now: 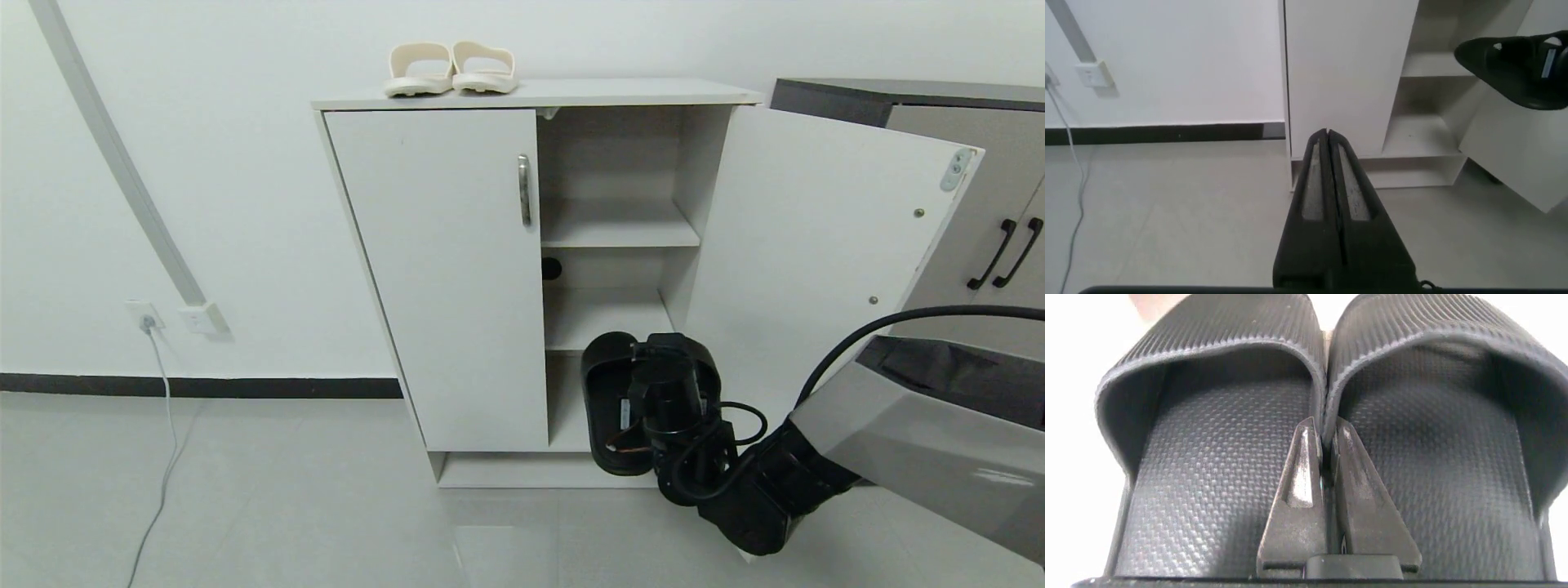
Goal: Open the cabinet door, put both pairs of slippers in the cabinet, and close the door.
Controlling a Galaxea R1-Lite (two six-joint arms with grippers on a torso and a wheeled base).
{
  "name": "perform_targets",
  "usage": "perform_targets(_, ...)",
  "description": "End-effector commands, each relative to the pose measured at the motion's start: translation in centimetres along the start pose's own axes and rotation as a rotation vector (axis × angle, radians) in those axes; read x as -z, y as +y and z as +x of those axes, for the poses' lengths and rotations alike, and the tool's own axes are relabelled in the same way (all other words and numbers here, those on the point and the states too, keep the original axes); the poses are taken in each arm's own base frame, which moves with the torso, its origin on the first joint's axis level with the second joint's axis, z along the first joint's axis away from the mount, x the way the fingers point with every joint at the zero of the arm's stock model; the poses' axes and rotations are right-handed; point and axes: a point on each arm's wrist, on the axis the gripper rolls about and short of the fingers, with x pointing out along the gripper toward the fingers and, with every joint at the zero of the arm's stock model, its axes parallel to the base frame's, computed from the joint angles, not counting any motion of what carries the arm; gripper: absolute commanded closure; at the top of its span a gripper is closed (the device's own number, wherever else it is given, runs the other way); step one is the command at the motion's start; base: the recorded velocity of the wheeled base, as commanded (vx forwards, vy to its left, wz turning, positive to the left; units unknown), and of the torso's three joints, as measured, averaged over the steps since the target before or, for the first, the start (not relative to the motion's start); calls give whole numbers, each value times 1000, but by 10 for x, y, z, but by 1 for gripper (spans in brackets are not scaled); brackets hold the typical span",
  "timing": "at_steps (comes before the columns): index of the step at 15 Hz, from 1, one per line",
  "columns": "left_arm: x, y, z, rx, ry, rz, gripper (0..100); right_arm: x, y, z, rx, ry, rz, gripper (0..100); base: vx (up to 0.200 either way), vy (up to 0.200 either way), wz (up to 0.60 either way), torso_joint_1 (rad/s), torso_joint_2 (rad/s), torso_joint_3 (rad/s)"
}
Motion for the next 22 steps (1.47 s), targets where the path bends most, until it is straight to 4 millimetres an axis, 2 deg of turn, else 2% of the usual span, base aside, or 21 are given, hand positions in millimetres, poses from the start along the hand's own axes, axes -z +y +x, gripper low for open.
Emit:
perform_targets(1,0,0,0,-1,4,-1,100,2,1,1,-4,4,-3,100,0,0,0,0,0,0)
perform_targets(5,0,0,0,-19,4,-3,100,12,3,-1,-20,2,-2,100,0,0,0,0,0,0)
perform_targets(11,0,0,0,-14,4,-1,100,14,1,-1,-28,-11,5,100,0,0,0,0,0,-13)
perform_targets(16,-1,0,0,-13,2,0,100,10,-3,1,-14,-19,14,100,0,0,0,2,3,-170)
perform_targets(22,0,0,0,-14,4,0,100,13,1,6,-18,-19,13,100,0,0,0,3,4,-198)
